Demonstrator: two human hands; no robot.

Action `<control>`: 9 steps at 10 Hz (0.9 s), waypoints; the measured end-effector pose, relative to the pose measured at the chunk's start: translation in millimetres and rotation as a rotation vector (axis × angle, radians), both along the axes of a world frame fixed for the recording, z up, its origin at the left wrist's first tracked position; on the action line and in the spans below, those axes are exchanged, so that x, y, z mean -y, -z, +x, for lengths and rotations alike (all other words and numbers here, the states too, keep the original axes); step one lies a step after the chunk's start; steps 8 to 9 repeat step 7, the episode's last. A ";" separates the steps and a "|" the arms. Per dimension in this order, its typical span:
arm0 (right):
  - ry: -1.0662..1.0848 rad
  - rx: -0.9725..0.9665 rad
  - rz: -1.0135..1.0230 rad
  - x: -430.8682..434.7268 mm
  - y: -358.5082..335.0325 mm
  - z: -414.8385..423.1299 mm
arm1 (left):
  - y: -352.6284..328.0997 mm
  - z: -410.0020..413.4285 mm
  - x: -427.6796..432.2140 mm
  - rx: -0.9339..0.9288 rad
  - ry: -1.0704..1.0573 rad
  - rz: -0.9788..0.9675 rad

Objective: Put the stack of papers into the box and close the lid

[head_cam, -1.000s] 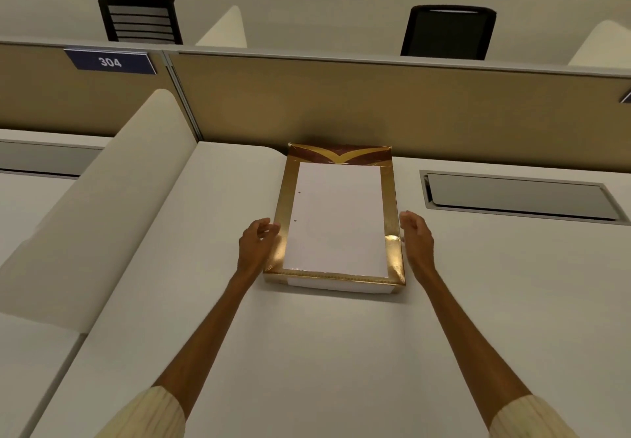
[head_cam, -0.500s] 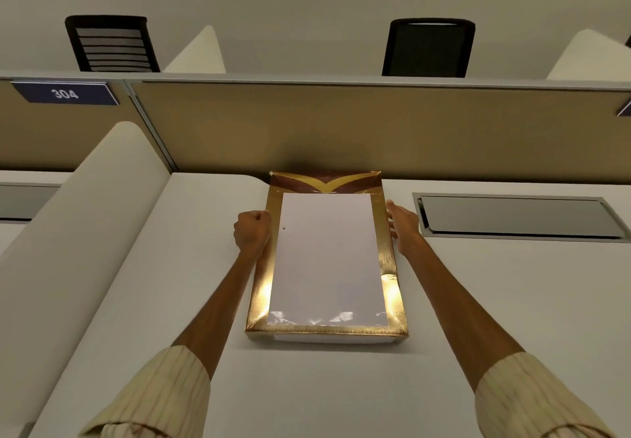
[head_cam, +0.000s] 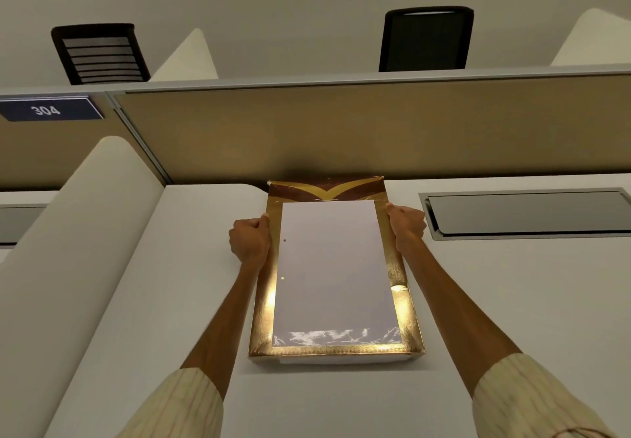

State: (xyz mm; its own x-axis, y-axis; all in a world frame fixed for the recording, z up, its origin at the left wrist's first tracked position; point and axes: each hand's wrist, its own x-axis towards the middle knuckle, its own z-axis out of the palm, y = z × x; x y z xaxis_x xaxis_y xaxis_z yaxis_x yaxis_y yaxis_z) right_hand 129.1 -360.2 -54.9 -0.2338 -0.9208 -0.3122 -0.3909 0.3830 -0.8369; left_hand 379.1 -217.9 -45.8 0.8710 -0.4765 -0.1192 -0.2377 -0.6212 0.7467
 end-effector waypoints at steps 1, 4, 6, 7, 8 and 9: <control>-0.021 -0.044 -0.027 -5.8 -5.7 0.6 | -2.7 0.9 -1.8 0.022 0.008 0.006; -0.186 -0.289 -0.253 -42.4 -13.3 0.9 | -5.7 -31.5 -24.7 0.260 0.148 0.070; -0.335 -0.461 -0.399 -74.2 -32.3 -8.5 | -23.9 -50.3 -42.6 0.644 0.287 0.023; -0.310 -0.400 -0.514 -83.4 -48.7 -12.3 | -39.1 -58.5 -44.9 0.750 0.310 -0.069; -0.310 -0.400 -0.514 -83.4 -48.7 -12.3 | -39.1 -58.5 -44.9 0.750 0.310 -0.069; -0.310 -0.400 -0.514 -83.4 -48.7 -12.3 | -39.1 -58.5 -44.9 0.750 0.310 -0.069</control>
